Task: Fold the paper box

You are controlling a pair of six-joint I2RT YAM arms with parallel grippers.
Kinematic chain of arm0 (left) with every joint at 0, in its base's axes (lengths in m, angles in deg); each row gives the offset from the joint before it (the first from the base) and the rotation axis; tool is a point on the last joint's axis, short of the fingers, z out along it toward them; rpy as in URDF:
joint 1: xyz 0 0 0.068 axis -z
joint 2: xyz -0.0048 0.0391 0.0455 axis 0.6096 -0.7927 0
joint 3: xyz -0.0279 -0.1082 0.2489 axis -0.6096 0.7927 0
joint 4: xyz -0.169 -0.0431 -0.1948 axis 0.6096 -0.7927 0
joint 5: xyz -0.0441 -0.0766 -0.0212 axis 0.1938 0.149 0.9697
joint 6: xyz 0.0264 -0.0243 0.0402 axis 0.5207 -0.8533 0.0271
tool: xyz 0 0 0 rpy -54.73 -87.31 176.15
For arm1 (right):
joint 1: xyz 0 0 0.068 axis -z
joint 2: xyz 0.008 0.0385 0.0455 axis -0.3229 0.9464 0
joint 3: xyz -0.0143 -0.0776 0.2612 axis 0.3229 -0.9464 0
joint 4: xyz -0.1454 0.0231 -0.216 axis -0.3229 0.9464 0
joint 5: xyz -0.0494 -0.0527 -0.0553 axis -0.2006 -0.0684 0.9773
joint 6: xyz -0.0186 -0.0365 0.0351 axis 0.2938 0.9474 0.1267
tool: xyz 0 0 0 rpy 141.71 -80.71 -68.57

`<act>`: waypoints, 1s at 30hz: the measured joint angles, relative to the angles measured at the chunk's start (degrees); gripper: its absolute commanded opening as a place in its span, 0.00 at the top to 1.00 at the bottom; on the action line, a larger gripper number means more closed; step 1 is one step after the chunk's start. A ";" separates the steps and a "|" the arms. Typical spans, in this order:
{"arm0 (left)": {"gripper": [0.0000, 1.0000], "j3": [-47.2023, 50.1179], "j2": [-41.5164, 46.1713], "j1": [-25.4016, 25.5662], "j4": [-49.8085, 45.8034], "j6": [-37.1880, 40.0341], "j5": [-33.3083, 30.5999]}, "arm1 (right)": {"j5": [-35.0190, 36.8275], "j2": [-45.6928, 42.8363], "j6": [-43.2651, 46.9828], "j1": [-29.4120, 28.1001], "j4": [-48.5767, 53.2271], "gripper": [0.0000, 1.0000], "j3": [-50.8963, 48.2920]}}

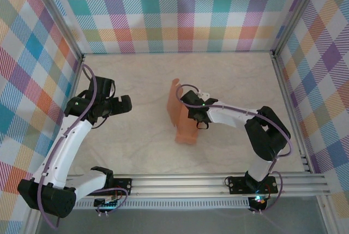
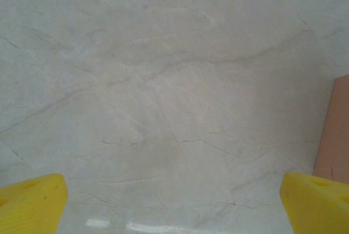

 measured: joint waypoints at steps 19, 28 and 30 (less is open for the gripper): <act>0.00 3.58 2.56 -0.11 3.37 -1.64 7.48 | -47.50 -0.87 70.60 22.69 -4.09 0.21 8.46; 0.00 3.80 2.56 -0.11 3.10 -2.10 7.80 | -52.35 15.67 90.05 22.73 6.29 0.26 23.69; 0.00 3.80 2.56 -0.11 3.06 -2.12 7.80 | -52.09 18.27 91.93 22.73 7.63 0.30 26.05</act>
